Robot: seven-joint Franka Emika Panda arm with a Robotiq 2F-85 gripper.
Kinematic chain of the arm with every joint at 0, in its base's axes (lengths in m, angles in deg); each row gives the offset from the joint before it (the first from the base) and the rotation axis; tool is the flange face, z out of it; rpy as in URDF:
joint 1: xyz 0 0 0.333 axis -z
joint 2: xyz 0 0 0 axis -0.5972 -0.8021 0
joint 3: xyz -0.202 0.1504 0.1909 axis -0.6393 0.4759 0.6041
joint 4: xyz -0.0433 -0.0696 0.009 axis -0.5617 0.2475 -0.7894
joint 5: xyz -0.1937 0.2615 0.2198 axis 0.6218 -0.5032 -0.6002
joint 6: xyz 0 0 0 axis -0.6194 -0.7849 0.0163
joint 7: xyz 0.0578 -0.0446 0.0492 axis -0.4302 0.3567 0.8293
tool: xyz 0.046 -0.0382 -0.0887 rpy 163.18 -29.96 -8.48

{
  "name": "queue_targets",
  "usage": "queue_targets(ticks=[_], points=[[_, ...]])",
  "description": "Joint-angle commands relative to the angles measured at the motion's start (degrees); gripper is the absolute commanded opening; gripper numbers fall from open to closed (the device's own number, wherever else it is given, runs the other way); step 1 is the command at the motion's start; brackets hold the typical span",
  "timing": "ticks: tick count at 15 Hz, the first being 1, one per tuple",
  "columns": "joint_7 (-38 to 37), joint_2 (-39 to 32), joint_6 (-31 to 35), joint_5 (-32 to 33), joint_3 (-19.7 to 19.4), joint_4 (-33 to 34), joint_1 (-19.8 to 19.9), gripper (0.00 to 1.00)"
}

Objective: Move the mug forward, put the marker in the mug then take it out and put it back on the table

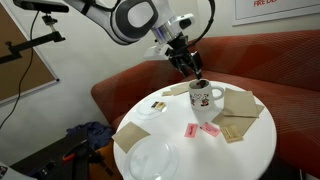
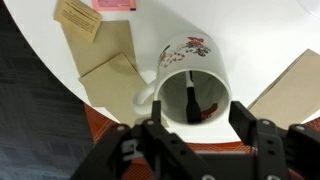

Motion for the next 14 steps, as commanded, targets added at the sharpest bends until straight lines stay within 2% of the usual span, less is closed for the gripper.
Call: queue_targets(ticks=[1, 3, 8, 14], points=[[3.02, -0.51, -1.02, -0.75, 0.87, 0.7, 1.33, 0.65], [3.73, -1.33, -0.97, -0.95, 1.02, 1.14, 1.65, 0.59], [4.79, -3.23, 0.1, -1.37, 1.62, 2.07, 2.48, 0.58], [4.63, -5.11, 0.23, -1.84, 2.29, 4.43, 2.83, 0.49]])
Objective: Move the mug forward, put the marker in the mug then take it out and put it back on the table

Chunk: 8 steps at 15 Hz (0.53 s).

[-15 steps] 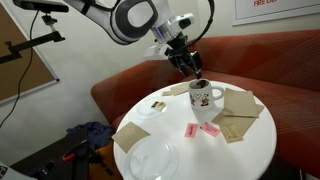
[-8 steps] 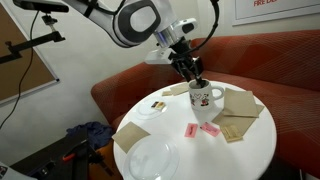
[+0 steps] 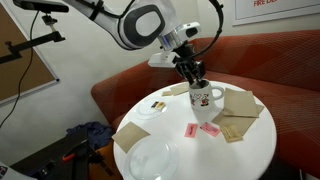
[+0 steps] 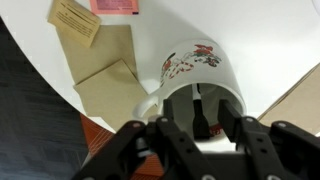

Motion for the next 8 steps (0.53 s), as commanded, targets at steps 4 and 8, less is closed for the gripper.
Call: queue_targets(ticks=[4, 8], points=[[2.37, -2.67, -0.33, -1.41, 1.7, 4.03, 1.17, 0.49], [2.29, -4.68, -0.79, -1.17, 1.77, 6.06, 1.07, 0.48]])
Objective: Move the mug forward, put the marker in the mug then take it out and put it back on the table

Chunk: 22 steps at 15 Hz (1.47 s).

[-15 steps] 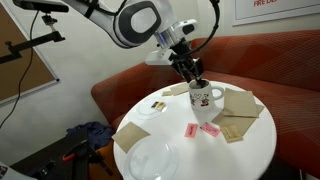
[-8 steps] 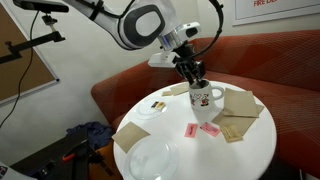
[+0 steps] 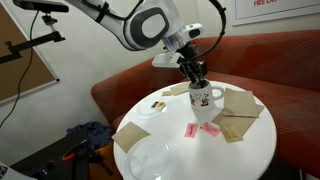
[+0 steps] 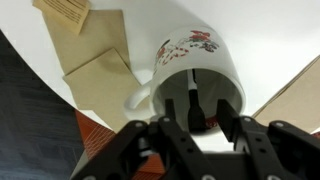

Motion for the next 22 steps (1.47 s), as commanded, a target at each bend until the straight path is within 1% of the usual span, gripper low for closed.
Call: queue_targets(ticks=[1, 10, 12, 13, 14, 15, 16, 18, 19, 20, 21, 22], points=[[2.35, -2.26, -0.76, -1.12, 1.03, 3.02, 1.04, 0.46], [2.62, -5.66, -0.8, -1.01, 1.53, 6.3, 1.13, 0.44], [2.62, -6.12, -0.85, -0.97, 1.54, 6.67, 1.13, 0.42], [2.6, -6.31, -0.81, -0.94, 1.51, 6.79, 1.12, 0.36], [2.59, -6.5, -0.73, -0.9, 1.48, 6.91, 1.1, 0.34], [2.58, -6.67, -0.65, -0.89, 1.46, 7.05, 1.1, 0.26], [2.51, -6.79, -0.62, -0.8, 1.37, 7.17, 1.0, 0.29], [2.53, -6.96, -0.53, -0.76, 1.36, 7.27, 0.99, 0.23], [2.6, -7.0, -0.46, -0.69, 1.3, 7.27, 0.92, 0.16], [2.81, -7.05, -0.39, -0.59, 1.25, 7.27, 0.86, 0.13], [2.9, -6.99, -0.25, -0.54, 1.24, 7.12, 0.79, 0.06], [2.83, -6.83, -0.1, -0.47, 1.17, 6.87, 0.67, 0.06]])
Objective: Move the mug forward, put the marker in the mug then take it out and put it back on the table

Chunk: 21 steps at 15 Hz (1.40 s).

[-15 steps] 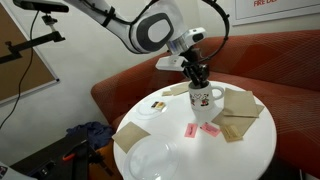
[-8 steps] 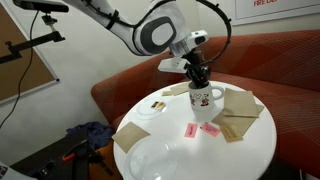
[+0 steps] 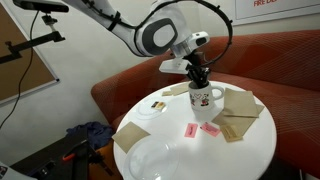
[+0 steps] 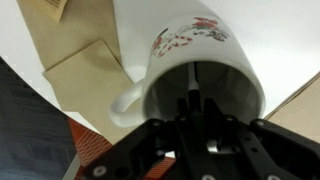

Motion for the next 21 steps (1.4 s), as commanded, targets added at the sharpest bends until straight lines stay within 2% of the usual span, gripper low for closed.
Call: queue_targets(ticks=[1, 11, 18, 21], points=[[1.81, 0.05, 0.07, -0.38, 0.65, 0.3, 0.5, 0.05], [0.13, 6.97, 6.44, 1.32, -0.78, -7.91, -1.67, 0.05], [-0.71, 17.22, 10.28, 2.69, -2.06, -17.38, -3.49, 0.05], [-3.21, 22.1, 12.0, 4.57, -4.48, -20.79, -5.45, 0.05]])
